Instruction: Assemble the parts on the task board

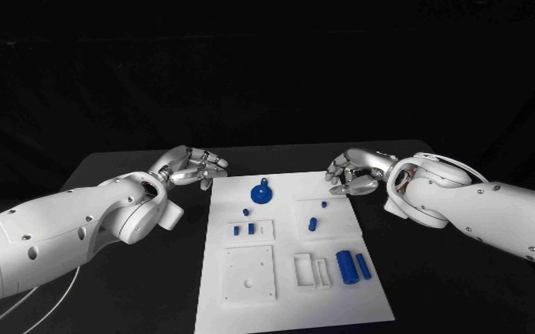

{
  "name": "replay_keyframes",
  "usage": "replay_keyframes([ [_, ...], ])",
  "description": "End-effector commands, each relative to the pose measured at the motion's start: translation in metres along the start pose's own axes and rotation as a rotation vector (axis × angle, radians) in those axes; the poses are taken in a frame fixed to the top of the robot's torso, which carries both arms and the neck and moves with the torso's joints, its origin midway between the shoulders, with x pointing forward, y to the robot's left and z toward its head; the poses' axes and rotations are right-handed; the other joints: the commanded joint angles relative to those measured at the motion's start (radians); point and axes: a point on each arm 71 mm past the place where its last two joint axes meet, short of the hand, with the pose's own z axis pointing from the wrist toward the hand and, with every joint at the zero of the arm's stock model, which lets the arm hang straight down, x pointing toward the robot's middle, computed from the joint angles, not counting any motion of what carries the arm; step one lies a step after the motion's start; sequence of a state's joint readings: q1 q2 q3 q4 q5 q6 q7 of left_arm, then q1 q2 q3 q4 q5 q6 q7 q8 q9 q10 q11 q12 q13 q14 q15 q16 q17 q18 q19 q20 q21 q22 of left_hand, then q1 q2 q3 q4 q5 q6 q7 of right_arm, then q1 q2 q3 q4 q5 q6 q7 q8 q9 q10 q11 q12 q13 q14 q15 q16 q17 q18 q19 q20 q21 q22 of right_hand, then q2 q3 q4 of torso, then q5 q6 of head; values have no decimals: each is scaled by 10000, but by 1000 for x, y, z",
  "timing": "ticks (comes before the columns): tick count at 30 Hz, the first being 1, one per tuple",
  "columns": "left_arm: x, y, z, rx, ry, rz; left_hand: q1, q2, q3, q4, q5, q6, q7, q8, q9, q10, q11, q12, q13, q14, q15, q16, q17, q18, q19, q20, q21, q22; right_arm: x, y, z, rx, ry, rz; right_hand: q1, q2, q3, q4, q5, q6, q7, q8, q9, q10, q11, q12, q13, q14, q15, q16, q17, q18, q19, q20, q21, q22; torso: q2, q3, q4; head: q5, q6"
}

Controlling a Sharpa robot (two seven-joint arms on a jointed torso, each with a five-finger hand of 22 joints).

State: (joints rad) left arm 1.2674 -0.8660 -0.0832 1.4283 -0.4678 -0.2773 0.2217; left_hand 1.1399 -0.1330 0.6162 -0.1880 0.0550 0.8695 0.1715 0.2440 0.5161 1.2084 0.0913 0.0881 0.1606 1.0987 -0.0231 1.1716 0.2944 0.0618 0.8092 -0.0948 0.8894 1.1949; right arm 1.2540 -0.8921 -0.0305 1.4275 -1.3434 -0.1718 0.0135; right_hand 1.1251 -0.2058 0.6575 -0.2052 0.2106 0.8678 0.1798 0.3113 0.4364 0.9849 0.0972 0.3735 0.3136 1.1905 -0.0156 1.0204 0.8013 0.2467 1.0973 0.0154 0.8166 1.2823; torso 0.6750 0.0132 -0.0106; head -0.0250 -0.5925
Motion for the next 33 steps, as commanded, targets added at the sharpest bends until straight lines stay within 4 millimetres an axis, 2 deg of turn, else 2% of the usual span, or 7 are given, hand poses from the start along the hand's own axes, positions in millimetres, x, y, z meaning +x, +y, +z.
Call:
replay_keyframes([
  [1,10,-8,-1,467,471,-1547,-137,40,-151,-42,-12,-7,-34,59,11,45,5,51,7,-35,36,-192,-74,31,-33,-185,-94,-41,10,6,-1,-96,754,-1895,171,-46,194,-21,-193,58,-79,83,20,161,37,-422,-263,182,35,-3,-38,151,207,-81,28,-26,4,-7,-23,-10,37],
  [3,13,-10,-1,525,531,-1600,-178,89,-239,-103,-7,-29,-26,70,8,43,8,48,3,-12,38,-293,-107,17,-32,-189,-145,-60,13,9,-1,-145,773,-2296,198,-102,302,-2,-294,143,-117,130,31,375,25,-667,-433,278,22,2,-58,151,306,-117,27,-25,1,-8,-19,-23,28],
  [5,15,-11,-1,559,601,-1651,-202,120,-276,-128,-3,-42,-21,75,5,39,11,44,0,7,39,-340,-120,10,-25,-191,-170,-70,16,12,0,-178,702,-2687,270,-218,532,84,-586,243,-156,175,36,627,-10,-890,-590,346,-1,-2,-75,151,388,-146,12,-25,-1,-13,-12,-48,25],
  [11,20,-13,-1,616,710,-1744,-238,164,-328,-168,1,-59,-18,85,-1,33,13,39,-6,38,40,-406,-134,-1,-9,-195,-206,-82,31,18,2,-239,586,-3414,495,-386,1015,166,-936,556,-277,294,41,1220,-75,-1352,-897,482,-80,5,-89,151,528,-205,5,35,21,-26,-1,-46,5],
  [21,19,-13,-1,588,686,-1742,-259,184,-357,-199,5,-78,-17,89,-7,23,16,33,-11,54,44,-450,-142,-6,3,-197,-228,-87,43,21,8,-143,556,-3709,575,-492,1336,272,-1129,677,-317,306,6,1572,-114,-1650,-1076,558,-117,34,-72,151,616,-223,19,110,27,-25,8,-32,-71],
  [33,18,-12,-1,577,660,-1738,-282,207,-376,-214,12,-96,-8,91,-14,37,14,41,-9,69,42,-484,-145,-11,13,-199,-248,-91,42,25,10,-207,25,-3834,637,-626,1836,625,-1402,729,-324,274,-51,1833,-128,-1960,-1237,582,-130,61,-44,151,671,-248,-2,189,25,-23,0,-23,-108],
])
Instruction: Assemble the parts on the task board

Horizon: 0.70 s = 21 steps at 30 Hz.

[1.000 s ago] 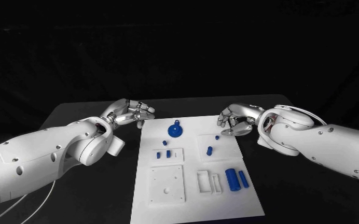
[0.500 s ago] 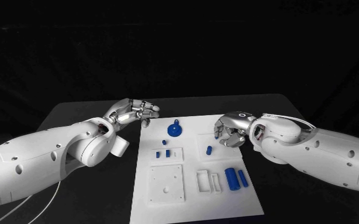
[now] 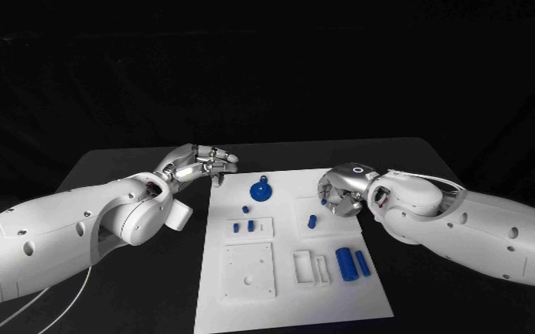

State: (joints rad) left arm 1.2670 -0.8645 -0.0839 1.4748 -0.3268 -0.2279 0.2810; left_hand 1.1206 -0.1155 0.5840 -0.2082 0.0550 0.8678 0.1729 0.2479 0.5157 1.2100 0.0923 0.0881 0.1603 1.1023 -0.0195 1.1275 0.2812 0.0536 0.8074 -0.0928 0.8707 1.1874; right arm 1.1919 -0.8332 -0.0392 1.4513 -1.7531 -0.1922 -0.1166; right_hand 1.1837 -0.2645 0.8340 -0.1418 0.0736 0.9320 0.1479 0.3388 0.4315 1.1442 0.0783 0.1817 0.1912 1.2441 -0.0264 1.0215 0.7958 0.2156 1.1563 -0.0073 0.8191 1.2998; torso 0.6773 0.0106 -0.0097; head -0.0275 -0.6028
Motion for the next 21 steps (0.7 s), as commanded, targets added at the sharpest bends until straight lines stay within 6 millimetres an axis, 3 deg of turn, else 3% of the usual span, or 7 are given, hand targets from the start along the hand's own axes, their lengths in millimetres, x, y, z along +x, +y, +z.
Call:
replay_keyframes([
  [1,1,-2,1,159,104,-137,-90,32,-56,-12,12,-79,-22,52,-11,21,4,42,-6,33,6,-44,-13,71,32,-219,-62,-17,0,1,1,35,-183,-204,54,-46,85,2,-43,90,-5,-1,-3,251,61,-52,-17,46,-24,51,12,462,84,-21,-27,18,2,4,-10,3,-9],
  [18,1,-1,1,86,161,-159,-107,47,-69,-30,14,-98,-16,54,-18,24,1,44,-6,48,3,-72,-13,68,43,-223,-79,-19,11,5,6,119,466,-299,68,14,143,42,-68,255,-72,76,20,554,-10,-61,-8,37,-89,60,33,462,94,-31,-17,83,0,9,-4,-6,-61],
  [21,1,-1,0,74,165,-160,-112,50,-72,-34,14,-104,-12,54,-19,18,3,41,-8,50,4,-79,-13,67,45,-223,-83,-19,13,7,6,96,515,-384,77,55,138,18,-67,412,-142,156,56,838,-103,42,80,33,-176,55,37,462,85,-29,-12,117,-1,9,-6,-7,-70],
])
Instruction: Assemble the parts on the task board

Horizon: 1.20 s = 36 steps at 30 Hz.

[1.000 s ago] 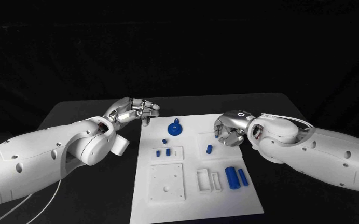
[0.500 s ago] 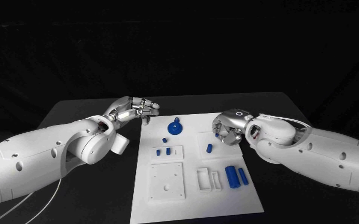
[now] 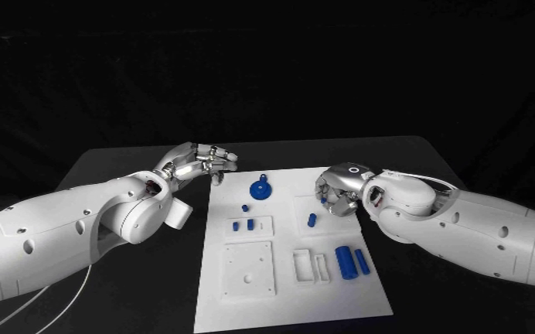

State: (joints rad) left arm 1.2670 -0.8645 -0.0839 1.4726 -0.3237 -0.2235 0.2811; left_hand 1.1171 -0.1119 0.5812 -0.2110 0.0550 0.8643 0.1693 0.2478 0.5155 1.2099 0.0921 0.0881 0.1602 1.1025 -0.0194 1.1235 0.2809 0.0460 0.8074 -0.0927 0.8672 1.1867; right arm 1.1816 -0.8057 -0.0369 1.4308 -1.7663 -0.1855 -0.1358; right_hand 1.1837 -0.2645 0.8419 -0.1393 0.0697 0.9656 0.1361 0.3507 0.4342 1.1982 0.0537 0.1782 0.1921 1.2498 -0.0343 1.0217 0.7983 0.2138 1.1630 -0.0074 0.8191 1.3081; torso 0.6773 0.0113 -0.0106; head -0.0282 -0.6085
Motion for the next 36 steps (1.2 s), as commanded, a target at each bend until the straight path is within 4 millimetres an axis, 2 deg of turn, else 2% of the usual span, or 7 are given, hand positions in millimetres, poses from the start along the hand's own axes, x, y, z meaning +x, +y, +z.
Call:
replay_keyframes([
  [1,1,-1,0,85,155,-126,-78,16,-44,-6,14,-68,25,54,-18,19,4,41,-6,48,2,-39,-10,142,46,-225,-49,-11,8,2,0,0,417,-309,80,68,61,-14,-26,102,-36,49,34,334,130,84,84,-24,-109,52,13,480,18,-28,-11,40,-1,3,2,0,-15],
  [15,1,-1,0,24,187,-135,-80,22,-47,-19,15,-74,27,57,-20,13,5,38,-8,51,4,-53,-10,141,49,-227,-57,-11,13,5,2,169,417,-897,182,279,243,-186,-43,574,-229,232,123,866,-67,164,342,167,-302,249,183,480,208,-65,173,193,-4,-2,4,-13,-42],
  [25,0,-1,0,7,154,-124,-73,28,-46,-32,16,-77,27,60,-21,9,6,36,-10,55,4,-60,-9,142,51,-228,-61,-11,11,8,2,128,-4,-1146,222,198,475,-258,-49,875,-342,311,159,1198,-194,219,555,314,-422,387,358,480,394,-117,402,216,-3,3,4,-13,-57],
  [36,-2,0,0,8,69,-97,-66,43,-43,-47,20,-74,25,66,-22,9,5,37,-10,63,3,-68,-7,141,55,-230,-68,-10,5,10,0,27,-782,-1071,215,87,641,-206,-69,997,-387,323,171,1314,-239,206,675,381,-467,376,405,480,463,-164,491,202,-5,2,-2,4,-61],
])
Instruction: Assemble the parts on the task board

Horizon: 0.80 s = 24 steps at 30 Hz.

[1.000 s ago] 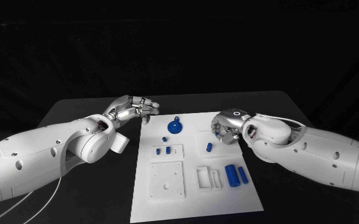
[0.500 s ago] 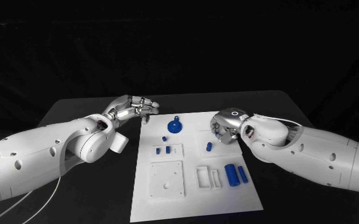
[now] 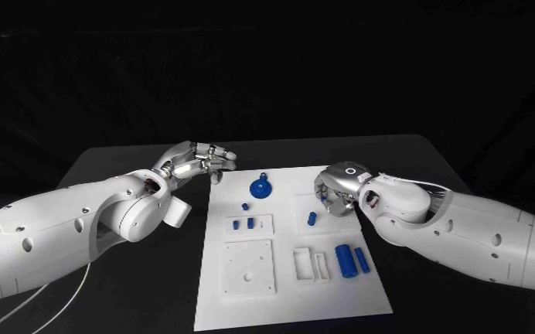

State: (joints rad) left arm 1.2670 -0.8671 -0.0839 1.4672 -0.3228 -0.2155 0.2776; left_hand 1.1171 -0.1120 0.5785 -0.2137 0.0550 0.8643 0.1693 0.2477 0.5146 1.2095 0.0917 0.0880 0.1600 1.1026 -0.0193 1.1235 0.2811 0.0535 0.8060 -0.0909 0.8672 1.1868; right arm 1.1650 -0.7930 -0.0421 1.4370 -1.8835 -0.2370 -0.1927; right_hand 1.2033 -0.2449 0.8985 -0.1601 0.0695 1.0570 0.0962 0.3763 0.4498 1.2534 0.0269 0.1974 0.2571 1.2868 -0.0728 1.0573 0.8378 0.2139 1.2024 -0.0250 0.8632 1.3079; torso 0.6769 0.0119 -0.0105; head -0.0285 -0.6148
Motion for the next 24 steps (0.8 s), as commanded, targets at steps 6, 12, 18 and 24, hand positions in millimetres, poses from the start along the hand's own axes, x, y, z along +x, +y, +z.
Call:
replay_keyframes([
  [6,-1,-1,0,70,17,-74,-66,49,-16,-25,22,-73,25,72,-13,13,10,37,-9,67,3,-72,-8,66,72,-248,-71,-12,-6,5,-1,-193,-633,-26,42,-181,180,49,-102,124,-3,62,18,800,17,-8,81,33,-94,19,44,479,105,-14,80,195,-1,-5,-3,5,27],
  [12,-1,-1,0,71,14,-75,-67,52,-16,-29,23,-73,24,73,-14,13,10,37,-9,69,3,-75,-7,65,74,-248,-73,-11,-15,6,-4,-241,-834,123,46,-206,208,71,-108,139,-8,62,20,816,12,-15,101,41,-98,21,57,479,118,-22,91,193,-5,-13,1,12,35],
  [18,-2,-1,0,62,-13,-66,-67,54,-17,-36,25,-74,24,75,-15,12,10,37,-9,73,3,-78,-5,64,76,-248,-76,-11,-24,8,-10,-313,-986,286,47,-236,236,98,-109,157,-13,62,22,831,8,-24,121,48,-102,22,72,479,131,-30,103,192,-7,-20,-8,27,41],
  [24,-5,0,1,41,-129,-25,-67,54,-18,-43,25,-76,24,77,-16,11,10,37,-10,77,3,-82,-4,64,78,-248,-80,-11,-33,20,-14,-651,-1303,656,48,-249,251,116,-114,163,-15,59,23,837,6,-32,133,50,-104,22,80,479,135,-34,108,191,-14,-10,-16,82,59],
])
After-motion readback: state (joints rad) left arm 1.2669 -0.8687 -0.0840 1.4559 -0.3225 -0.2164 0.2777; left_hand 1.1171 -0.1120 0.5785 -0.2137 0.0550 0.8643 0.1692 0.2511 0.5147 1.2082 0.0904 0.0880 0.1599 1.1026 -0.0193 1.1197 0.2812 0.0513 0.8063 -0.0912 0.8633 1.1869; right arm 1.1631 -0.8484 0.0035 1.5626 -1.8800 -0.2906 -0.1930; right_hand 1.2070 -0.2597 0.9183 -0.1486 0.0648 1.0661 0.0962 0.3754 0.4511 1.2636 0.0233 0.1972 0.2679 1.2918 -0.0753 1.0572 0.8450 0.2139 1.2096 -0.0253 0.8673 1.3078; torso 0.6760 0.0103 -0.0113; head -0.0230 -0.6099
